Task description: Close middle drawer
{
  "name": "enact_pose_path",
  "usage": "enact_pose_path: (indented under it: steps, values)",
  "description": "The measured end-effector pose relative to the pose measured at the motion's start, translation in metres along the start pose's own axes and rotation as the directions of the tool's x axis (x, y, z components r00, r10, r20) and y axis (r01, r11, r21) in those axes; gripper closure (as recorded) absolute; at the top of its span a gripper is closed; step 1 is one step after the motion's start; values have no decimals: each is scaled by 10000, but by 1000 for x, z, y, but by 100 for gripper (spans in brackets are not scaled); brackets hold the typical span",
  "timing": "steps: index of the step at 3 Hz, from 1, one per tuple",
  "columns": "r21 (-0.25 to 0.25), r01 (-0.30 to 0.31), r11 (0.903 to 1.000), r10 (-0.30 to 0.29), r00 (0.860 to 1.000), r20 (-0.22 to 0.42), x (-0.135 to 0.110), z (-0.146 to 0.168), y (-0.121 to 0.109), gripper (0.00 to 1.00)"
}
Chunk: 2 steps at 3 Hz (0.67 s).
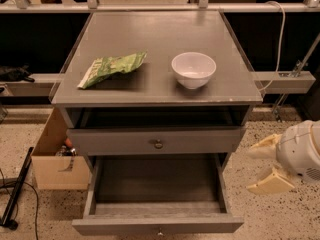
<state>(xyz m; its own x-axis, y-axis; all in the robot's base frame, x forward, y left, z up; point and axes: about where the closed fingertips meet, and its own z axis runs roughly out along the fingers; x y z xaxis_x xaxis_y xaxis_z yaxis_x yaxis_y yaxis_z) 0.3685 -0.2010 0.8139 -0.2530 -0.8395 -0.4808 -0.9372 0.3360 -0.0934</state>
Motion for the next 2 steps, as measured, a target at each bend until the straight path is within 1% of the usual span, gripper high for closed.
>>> enact_pose_path:
  steps: [2]
  values:
    - [-6, -2, 10000, 2, 10000, -3, 0, 0, 0, 89]
